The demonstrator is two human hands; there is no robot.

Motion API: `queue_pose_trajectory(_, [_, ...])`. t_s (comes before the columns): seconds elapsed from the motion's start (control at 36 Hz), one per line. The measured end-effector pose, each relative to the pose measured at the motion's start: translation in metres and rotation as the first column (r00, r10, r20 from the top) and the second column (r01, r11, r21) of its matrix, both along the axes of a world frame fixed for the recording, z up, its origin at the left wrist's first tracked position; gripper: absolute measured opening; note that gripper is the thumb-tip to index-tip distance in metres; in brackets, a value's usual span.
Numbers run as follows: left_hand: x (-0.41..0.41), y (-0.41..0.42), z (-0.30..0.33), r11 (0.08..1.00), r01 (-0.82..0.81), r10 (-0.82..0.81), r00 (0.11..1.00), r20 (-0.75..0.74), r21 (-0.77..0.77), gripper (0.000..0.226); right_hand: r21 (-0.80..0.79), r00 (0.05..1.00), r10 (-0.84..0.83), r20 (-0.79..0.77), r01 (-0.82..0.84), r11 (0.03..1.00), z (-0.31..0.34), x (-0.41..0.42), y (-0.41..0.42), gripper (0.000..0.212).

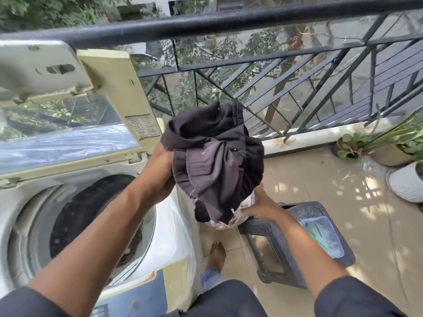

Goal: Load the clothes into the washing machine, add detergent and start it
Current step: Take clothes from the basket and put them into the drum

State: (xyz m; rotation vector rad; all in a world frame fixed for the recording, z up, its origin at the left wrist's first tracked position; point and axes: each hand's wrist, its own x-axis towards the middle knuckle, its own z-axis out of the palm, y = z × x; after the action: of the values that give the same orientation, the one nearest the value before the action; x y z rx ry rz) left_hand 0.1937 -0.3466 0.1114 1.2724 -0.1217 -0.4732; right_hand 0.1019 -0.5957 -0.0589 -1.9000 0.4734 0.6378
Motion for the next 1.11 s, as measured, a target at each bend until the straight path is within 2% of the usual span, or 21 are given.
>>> queue_pose_trajectory(0.03, [0.001, 0.000, 0.005, 1.000, 0.024, -0.024, 1.000, -0.020, -0.017, 0.039, 0.020, 1.000, -0.008, -0.023, 0.009, 1.000, -0.003, 0.001, 0.008, 0.103])
queue_pose_trajectory(0.08, [0.001, 0.004, 0.011, 0.998, 0.040, -0.044, 0.996, -0.082, -0.042, 0.071, 0.036, 0.993, -0.086, -0.076, 0.089, 0.995, -0.006, 0.006, 0.023, 0.087])
queue_pose_trajectory(0.11, [0.001, 0.006, 0.012, 0.999, 0.034, -0.035, 0.997, -0.067, -0.022, 0.066, 0.047, 0.984, -0.134, -0.117, 0.141, 0.989, -0.010, 0.008, 0.027, 0.073])
queue_pose_trajectory(0.17, [-0.002, 0.008, 0.016, 0.999, 0.030, -0.031, 0.999, -0.031, -0.010, 0.034, 0.072, 0.963, -0.246, -0.107, 0.254, 0.965, -0.010, 0.015, 0.032, 0.044])
queue_pose_trajectory(0.19, [-0.002, 0.010, 0.016, 1.000, 0.029, -0.029, 0.999, -0.036, 0.001, 0.034, 0.048, 0.951, -0.292, -0.097, 0.297, 0.954, 0.000, 0.017, 0.035, 0.034])
queue_pose_trajectory(0.31, [-0.005, 0.020, 0.020, 0.999, 0.039, -0.039, 0.999, -0.001, 0.003, 0.077, -0.064, 0.968, -0.213, -0.129, 0.207, 0.976, 0.051, 0.010, 0.024, 0.035])
queue_pose_trajectory(0.33, [-0.006, 0.024, 0.021, 0.999, 0.036, -0.036, 0.999, 0.005, 0.016, 0.077, 0.009, 0.976, -0.199, -0.089, 0.200, 0.980, 0.063, 0.009, 0.020, 0.045])
queue_pose_trajectory(0.36, [-0.009, 0.027, 0.021, 0.999, 0.037, -0.037, 0.999, 0.019, 0.020, 0.072, 0.213, 0.971, -0.226, -0.074, 0.236, 0.948, 0.074, 0.010, 0.016, 0.055])
queue_pose_trajectory(0.39, [-0.011, 0.031, 0.019, 0.999, 0.037, -0.038, 0.999, 0.032, 0.026, 0.068, 0.467, 0.935, -0.341, -0.096, 0.345, 0.814, 0.086, 0.008, 0.016, 0.051])
queue_pose_trajectory(0.42, [-0.014, 0.034, 0.017, 0.999, 0.028, -0.030, 0.999, 0.036, 0.033, 0.068, 0.604, 0.908, -0.411, -0.078, 0.371, 0.705, 0.098, 0.009, 0.020, 0.043])
queue_pose_trajectory(0.44, [-0.015, 0.039, 0.015, 0.999, 0.020, -0.021, 0.999, 0.029, 0.048, 0.071, 0.749, 0.873, -0.463, -0.155, 0.409, 0.521, 0.103, 0.010, 0.020, 0.046])
queue_pose_trajectory(0.53, [-0.020, 0.052, 0.018, 0.998, -0.004, 0.008, 0.998, -0.058, 0.059, 0.094, 0.889, 0.898, -0.399, -0.184, 0.326, 0.323, 0.123, 0.014, 0.022, 0.047])
queue_pose_trajectory(0.56, [-0.021, 0.058, 0.016, 0.997, -0.020, 0.026, 0.997, -0.077, 0.079, 0.091, 0.886, 0.899, -0.403, -0.170, 0.318, 0.336, 0.125, 0.018, 0.028, 0.046])
queue_pose_trajectory(0.64, [-0.027, 0.081, 0.013, 0.986, -0.047, 0.069, 0.988, -0.141, 0.158, 0.022, 0.879, 0.918, -0.396, -0.028, 0.211, 0.427, 0.138, 0.014, 0.053, 0.043])
queue_pose_trajectory(0.67, [-0.030, 0.090, 0.011, 0.982, -0.052, 0.082, 0.983, -0.166, 0.181, 0.016, 0.873, 0.912, -0.410, -0.025, 0.219, 0.435, 0.140, 0.013, 0.061, 0.039])
queue_pose_trajectory(0.78, [-0.042, 0.125, 0.018, 0.950, 0.020, 0.036, 0.984, -0.175, 0.311, 0.029, 0.702, 0.931, -0.337, 0.144, 0.144, 0.697, 0.157, 0.004, 0.107, 0.039])
queue_pose_trajectory(0.83, [-0.047, 0.141, 0.018, 0.928, 0.021, 0.015, 0.996, -0.093, 0.371, 0.056, 0.531, 0.936, -0.171, 0.308, -0.020, 0.847, 0.170, 0.005, 0.140, 0.050])
queue_pose_trajectory(0.89, [-0.055, 0.160, 0.019, 0.888, 0.012, -0.012, 1.000, -0.003, 0.460, 0.076, 0.431, 0.903, 0.028, 0.428, -0.231, 0.872, 0.183, 0.005, 0.168, 0.049])
queue_pose_trajectory(0.94, [-0.066, 0.173, 0.027, 0.878, -0.010, -0.006, 1.000, 0.031, 0.479, 0.075, 0.353, 0.858, 0.120, 0.500, -0.328, 0.876, 0.183, 0.007, 0.194, 0.061])
queue_pose_trajectory(1.06, [-0.080, 0.203, 0.030, 0.865, -0.156, 0.112, 0.987, 0.119, 0.477, 0.057, 0.307, 0.847, 0.151, 0.509, -0.343, 0.888, 0.176, 0.008, 0.239, 0.077])
queue_pose_trajectory(1.11, [-0.084, 0.222, 0.026, 0.839, -0.187, 0.127, 0.981, 0.149, 0.511, 0.059, 0.306, 0.848, 0.162, 0.505, -0.351, 0.885, 0.172, 0.008, 0.258, 0.077])
